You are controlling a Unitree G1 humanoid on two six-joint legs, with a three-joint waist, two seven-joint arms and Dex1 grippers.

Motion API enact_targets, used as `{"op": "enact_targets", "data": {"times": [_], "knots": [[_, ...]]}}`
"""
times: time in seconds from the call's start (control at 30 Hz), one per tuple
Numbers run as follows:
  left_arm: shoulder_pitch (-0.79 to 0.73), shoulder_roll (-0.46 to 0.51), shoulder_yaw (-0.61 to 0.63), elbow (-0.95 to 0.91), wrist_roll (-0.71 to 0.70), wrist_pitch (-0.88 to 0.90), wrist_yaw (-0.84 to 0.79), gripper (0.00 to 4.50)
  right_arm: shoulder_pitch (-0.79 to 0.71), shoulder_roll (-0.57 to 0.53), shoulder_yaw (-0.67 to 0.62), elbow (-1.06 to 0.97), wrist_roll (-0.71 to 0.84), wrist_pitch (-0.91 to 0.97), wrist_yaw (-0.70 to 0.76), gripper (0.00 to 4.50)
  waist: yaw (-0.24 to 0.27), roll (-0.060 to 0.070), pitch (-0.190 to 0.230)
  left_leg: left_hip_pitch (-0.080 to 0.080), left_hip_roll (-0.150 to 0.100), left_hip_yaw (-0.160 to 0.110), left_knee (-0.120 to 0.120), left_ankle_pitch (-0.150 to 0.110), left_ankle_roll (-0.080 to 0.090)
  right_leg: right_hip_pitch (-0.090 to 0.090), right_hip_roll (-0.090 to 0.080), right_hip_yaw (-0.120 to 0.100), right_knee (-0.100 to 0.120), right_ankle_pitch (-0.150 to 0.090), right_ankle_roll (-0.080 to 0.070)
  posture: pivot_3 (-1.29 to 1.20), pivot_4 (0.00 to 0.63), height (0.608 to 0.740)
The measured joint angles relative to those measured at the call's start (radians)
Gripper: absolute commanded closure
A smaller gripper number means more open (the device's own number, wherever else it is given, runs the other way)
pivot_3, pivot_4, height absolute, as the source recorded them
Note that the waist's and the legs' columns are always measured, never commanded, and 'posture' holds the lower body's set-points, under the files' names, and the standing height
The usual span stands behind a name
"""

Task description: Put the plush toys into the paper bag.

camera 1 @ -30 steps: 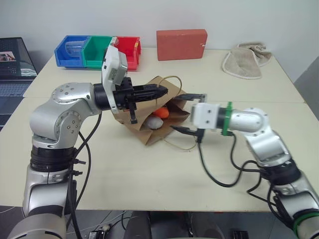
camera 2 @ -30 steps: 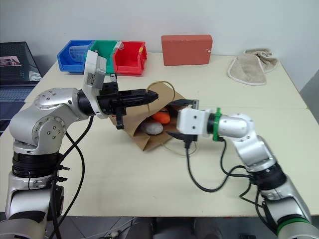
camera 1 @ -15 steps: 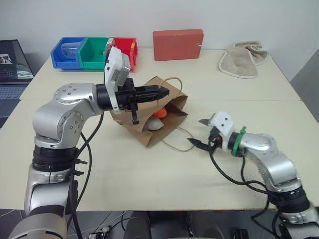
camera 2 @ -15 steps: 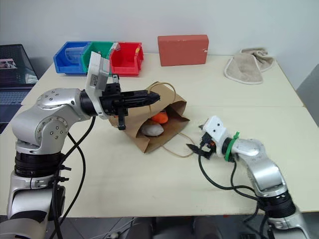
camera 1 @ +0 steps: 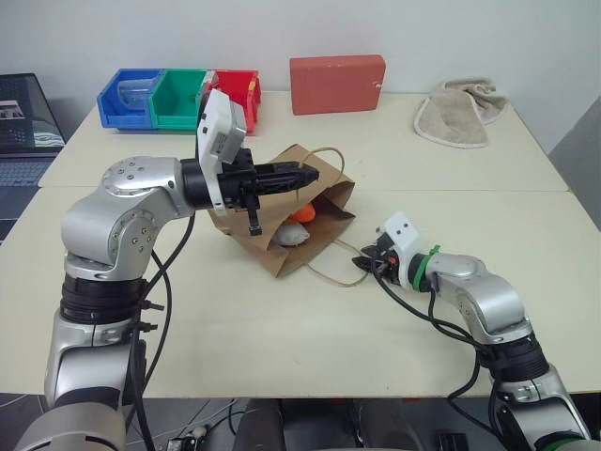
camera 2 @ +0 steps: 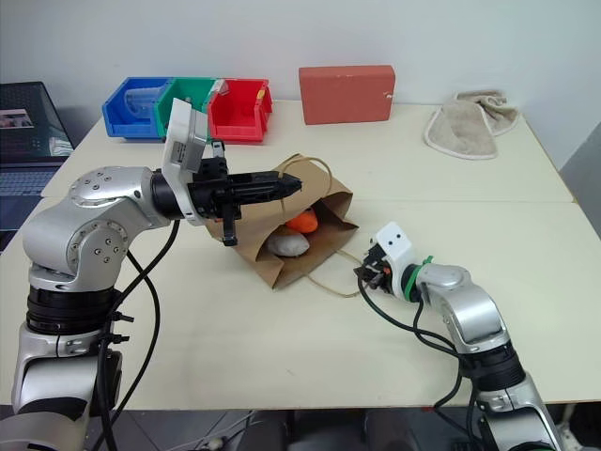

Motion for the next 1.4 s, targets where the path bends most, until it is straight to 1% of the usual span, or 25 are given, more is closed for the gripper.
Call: {"op": "enact_targets", "data": {"times": [0.03, 0.07, 0.17, 0.2, 0.27, 0.4, 0.5, 0.6, 0.7, 0.93, 0.97, 1.03, 1.1, 1.23, 1.3, 1.33, 1.37, 1.4], "knots": [[0.0, 0.0, 0.0, 0.0, 0.0, 0.0, 0.0, 4.5, 0.0, 0.0, 0.0, 0.0, 0.003, 0.004, 0.002, 4.3, 0.0, 0.0, 0.0, 0.0, 0.0, 0.0, 0.0, 0.0, 0.0, 0.0, 0.0, 0.0, 0.0, 0.0, 0.0, 0.0, 0.15, 0.74], [0.001, 0.0, 0.0, 0.0, 0.0, 0.0, 0.001, 4.5, 0.0, -0.002, 0.0, 0.0, 0.009, 0.009, 0.005, 4.46, 0.0, 0.0, 0.0, 0.0, 0.0, 0.0, 0.0, 0.0, 0.0, 0.0, 0.0, 0.0, 0.0, 0.0, 0.0, 0.0, 0.15, 0.74], [0.002, 0.001, 0.0, 0.0, 0.001, -0.001, 0.001, 4.5, 0.0, -0.006, -0.005, -0.004, 0.038, 0.027, 0.015, 4.46, 0.0, 0.0, 0.0, 0.0, 0.0, 0.0, 0.0, 0.0, 0.0, 0.0, 0.0, 0.0, 0.0, 0.0, 0.0, 0.0, 0.15, 0.74], [0.002, 0.001, 0.001, -0.001, 0.001, -0.002, 0.002, 4.5, 0.0, -0.007, -0.027, -0.022, 0.072, 0.067, 0.021, 4.46, 0.0, 0.0, 0.0, 0.0, 0.0, 0.0, 0.0, 0.0, 0.0, 0.0, 0.0, 0.0, 0.0, 0.0, 0.0, 0.0, 0.15, 0.74], [-0.002, 0.0, 0.008, 0.0, -0.002, -0.002, 0.012, 4.5, -0.021, -0.016, -0.125, -0.087, 0.184, 0.181, 0.044, 4.46, 0.001, 0.0, 0.0, -0.001, 0.0, 0.0, 0.0, 0.0, 0.0, 0.0, 0.0, 0.0, 0.0, 0.0, 0.0, 0.0, 0.15, 0.74], [-0.069, -0.04, 0.043, 0.01, -0.029, 0.001, 0.061, 4.5, -0.18, -0.038, -0.386, -0.177, 0.441, 0.423, 0.074, 4.46, 0.003, 0.0, 0.0, -0.001, 0.0, -0.001, 0.0, 0.0, 0.0, 0.0, 0.0, -0.001, 0.0, 0.0, 0.0, 0.0, 0.15, 0.74], [-0.121, -0.078, 0.063, 0.043, -0.04, -0.001, 0.096, 4.5, -0.299, -0.054, -0.524, -0.168, 0.551, 0.566, 0.053, 4.46, 0.003, 0.001, 0.0, 0.0, 0.0, 0.0, 0.0, 0.0, 0.0, 0.0, 0.0, -0.001, 0.0, 0.0, 0.0, 0.0, 0.15, 0.74], [-0.137, -0.108, 0.061, 0.105, -0.029, -0.018, 0.112, 4.5, -0.371, -0.048, -0.591, -0.118, 0.584, 0.642, 0.006, 4.46, 0.002, 0.001, 0.0, 0.0, 0.0, 0.0, 0.0, 0.0, 0.0, 0.0, 0.0, 0.0, 0.0, 0.0, 0.0, 0.0, 0.15, 0.74], [-0.169, -0.15, 0.046, 0.211, 0.013, -0.072, 0.11, 4.5, -0.442, -0.031, -0.615, -0.047, 0.58, 0.662, -0.063, 4.46, 0.002, 0.001, 0.0, -0.001, 0.0, 0.0, 0.0, 0.0, 0.0, -0.001, 0.0, 0.0, 0.0, 0.0, 0.0, 0.0, 0.15, 0.74], [-0.191, -0.197, 0.008, 0.395, 0.095, -0.166, 0.071, 4.5, -0.451, 0.023, -0.612, 0.064, 0.499, 0.618, -0.228, 4.46, 0.001, 0.001, 0.0, -0.003, 0.0, 0.001, -0.003, 0.0, 0.0, -0.004, 0.0, 0.0, 0.0, 0.0, 0.0, 0.0, 0.15, 0.74], [-0.196, -0.197, 0.008, 0.408, 0.095, -0.163, 0.059, 4.5, -0.451, 0.025, -0.612, 0.07, 0.497, 0.615, -0.244, 4.3, 0.0, 0.001, 0.0, -0.003, 0.0, 0.001, -0.003, 0.0, 0.0, -0.004, 0.0, 0.0, 0.0, 0.0, 0.0, 0.0, 0.15, 0.74], [-0.203, -0.194, 0.008, 0.414, 0.092, -0.155, 0.04, 4.07, -0.458, 0.024, -0.612, 0.071, 0.501, 0.611, -0.252, 3.85, 0.0, 0.001, 0.001, -0.003, -0.001, 0.001, -0.004, 0.0, 0.0, -0.004, 0.0, 0.0, -0.001, 0.0, 0.0, 0.0, 0.15, 0.74], [-0.204, -0.18, 0.009, 0.409, 0.089, -0.142, 0.023, 3.6, -0.475, 0.018, -0.612, 0.06, 0.51, 0.61, -0.25, 3.19, -0.001, 0.001, 0.001, -0.003, 0.0, 0.001, -0.005, 0.0, 0.0, -0.004, 0.0, 0.0, -0.001, 0.0, 0.0, 0.0, 0.15, 0.74], [-0.196, -0.111, 0.023, 0.378, 0.089, -0.121, -0.004, 2.28, -0.509, -0.04, -0.614, 0.034, 0.552, 0.611, -0.226, 1.7, -0.002, 0.002, 0.001, -0.003, 0.0, 0.001, -0.005, 0.0, 0.0, -0.004, 0.0, 0.0, -0.001, 0.0, 0.0, 0.0, 0.15, 0.74], [-0.174, -0.062, 0.03, 0.362, 0.098, -0.127, -0.017, 1.64, -0.523, -0.097, -0.615, 0.013, 0.581, 0.611, -0.201, 0.93, -0.002, 0.002, 0.001, -0.002, 0.0, 0.001, -0.005, 0.0, 0.0, -0.004, 0.0, 0.0, -0.001, 0.0, 0.0, 0.0, 0.15, 0.74], [-0.159, -0.04, 0.03, 0.359, 0.106, -0.131, -0.024, 1.38, -0.523, -0.125, -0.612, 0.0, 0.594, 0.611, -0.184, 0.64, -0.002, 0.002, 0.001, -0.002, 0.0, 0.001, -0.006, 0.0, 0.0, -0.004, 0.0, 0.0, -0.001, 0.0, 0.0, 0.0, 0.15, 0.74], [-0.142, -0.018, 0.033, 0.359, 0.116, -0.133, -0.025, 1.02, -0.523, -0.16, -0.611, -0.006, 0.609, 0.611, -0.167, 0.25, -0.002, 0.002, 0.001, -0.002, 0.0, 0.001, -0.006, 0.0, 0.0, -0.004, 0.0, 0.0, -0.002, 0.0, 0.0, 0.0, 0.15, 0.74], [-0.131, -0.01, 0.038, 0.359, 0.118, -0.133, -0.023, 0.73, -0.522, -0.181, -0.611, -0.009, 0.619, 0.611, -0.154, 0.01, -0.002, 0.002, 0.001, -0.002, 0.0, 0.001, -0.006, 0.0, 0.0, -0.004, 0.0, 0.0, -0.002, 0.0, 0.0, 0.0, 0.15, 0.74]]}}
